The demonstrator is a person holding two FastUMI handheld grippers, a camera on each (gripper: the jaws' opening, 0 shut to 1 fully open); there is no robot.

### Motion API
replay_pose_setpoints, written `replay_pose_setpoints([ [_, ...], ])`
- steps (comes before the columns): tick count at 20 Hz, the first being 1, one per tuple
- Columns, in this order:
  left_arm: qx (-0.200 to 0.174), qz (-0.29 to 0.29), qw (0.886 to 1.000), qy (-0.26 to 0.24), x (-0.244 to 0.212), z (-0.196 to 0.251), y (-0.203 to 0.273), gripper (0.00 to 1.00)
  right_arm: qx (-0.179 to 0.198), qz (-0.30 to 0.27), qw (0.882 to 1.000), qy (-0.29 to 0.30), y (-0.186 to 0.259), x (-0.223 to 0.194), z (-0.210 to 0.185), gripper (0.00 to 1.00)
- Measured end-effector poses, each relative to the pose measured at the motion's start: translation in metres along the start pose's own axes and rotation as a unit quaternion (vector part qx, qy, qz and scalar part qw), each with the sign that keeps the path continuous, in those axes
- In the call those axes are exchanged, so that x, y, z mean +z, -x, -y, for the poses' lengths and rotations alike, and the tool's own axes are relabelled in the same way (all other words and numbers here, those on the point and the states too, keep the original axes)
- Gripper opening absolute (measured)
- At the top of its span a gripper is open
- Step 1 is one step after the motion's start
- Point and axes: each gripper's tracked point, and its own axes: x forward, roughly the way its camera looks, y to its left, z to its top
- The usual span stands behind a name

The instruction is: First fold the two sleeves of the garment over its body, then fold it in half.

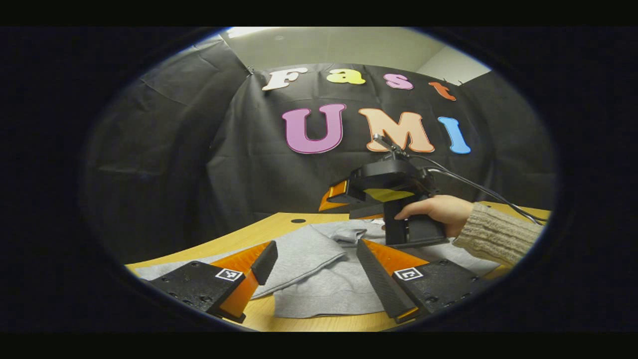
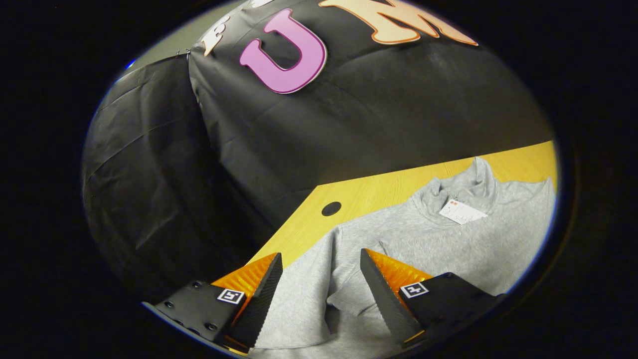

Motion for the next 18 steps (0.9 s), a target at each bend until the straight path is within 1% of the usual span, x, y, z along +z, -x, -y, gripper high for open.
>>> replay_pose_setpoints([
  [3,0.000,0.000,1.000,0.000,-0.001,0.000,0.000,0.94,-0.002,0.016,1.000,0.024,0.023,0.015,0.005,0.98],
  [5,0.000,0.000,1.000,0.000,0.000,0.000,0.000,0.94,-0.002,0.031,0.999,0.034,0.047,0.026,0.011,0.98],
  [8,-0.003,0.000,1.000,0.000,0.000,0.000,0.000,0.95,-0.011,0.061,0.997,0.052,0.091,0.040,0.029,0.98],
  [10,-0.003,0.001,1.000,0.000,0.000,0.000,0.000,0.95,-0.022,0.083,0.994,0.067,0.129,0.046,0.045,0.98],
  [13,-0.006,0.000,1.000,-0.001,0.000,0.001,0.000,0.94,-0.039,0.123,0.988,0.089,0.184,0.051,0.066,0.98],
  [16,-0.019,-0.009,1.000,-0.003,-0.002,0.000,0.001,0.94,-0.060,0.164,0.977,0.123,0.228,0.053,0.089,0.97],
  [17,-0.017,-0.018,1.000,-0.004,-0.006,-0.001,0.000,0.94,-0.066,0.173,0.974,0.132,0.239,0.050,0.096,0.92],
  [18,-0.015,-0.031,0.999,-0.005,-0.008,-0.002,0.000,0.94,-0.073,0.178,0.971,0.139,0.249,0.047,0.104,0.97],
])
